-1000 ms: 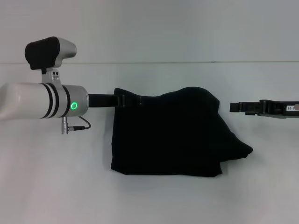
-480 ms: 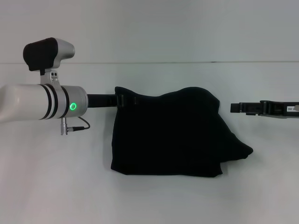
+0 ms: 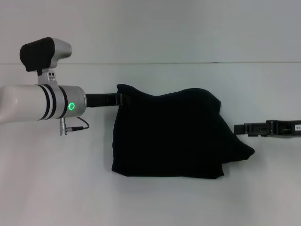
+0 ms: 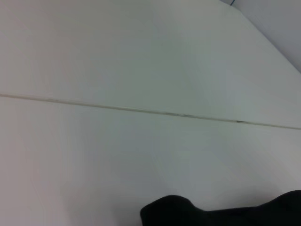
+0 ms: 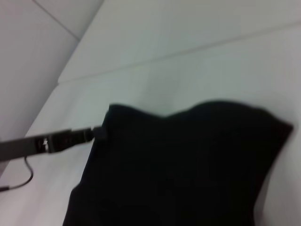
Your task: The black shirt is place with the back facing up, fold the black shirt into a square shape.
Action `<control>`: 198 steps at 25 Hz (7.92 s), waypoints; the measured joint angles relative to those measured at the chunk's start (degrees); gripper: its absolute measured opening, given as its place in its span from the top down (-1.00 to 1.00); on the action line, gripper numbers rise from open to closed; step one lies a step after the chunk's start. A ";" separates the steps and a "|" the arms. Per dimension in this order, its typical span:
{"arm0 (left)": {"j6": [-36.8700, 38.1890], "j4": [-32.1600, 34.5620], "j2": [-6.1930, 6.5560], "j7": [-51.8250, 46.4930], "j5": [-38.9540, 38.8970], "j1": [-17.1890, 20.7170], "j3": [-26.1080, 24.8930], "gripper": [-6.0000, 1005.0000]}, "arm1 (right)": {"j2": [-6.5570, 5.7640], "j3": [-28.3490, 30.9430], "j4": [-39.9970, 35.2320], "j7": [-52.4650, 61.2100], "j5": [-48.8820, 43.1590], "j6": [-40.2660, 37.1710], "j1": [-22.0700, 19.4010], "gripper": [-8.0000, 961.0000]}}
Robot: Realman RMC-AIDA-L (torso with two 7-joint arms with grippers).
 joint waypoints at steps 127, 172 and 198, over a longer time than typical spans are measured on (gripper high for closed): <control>14.00 14.19 -5.36 35.06 -9.14 11.62 14.76 -0.80 | -1.45 18.85 -0.67 -7.64 3.60 -6.53 -1.37 -0.80; 31.18 15.11 -5.08 37.00 -12.86 11.10 17.41 -0.80 | -1.02 18.92 -1.02 -7.64 3.60 -7.03 -1.95 -0.80; 35.92 17.08 1.70 29.46 -4.51 9.13 1.52 -0.81 | 4.04 -7.55 -12.08 -20.19 3.28 -2.16 5.93 -0.80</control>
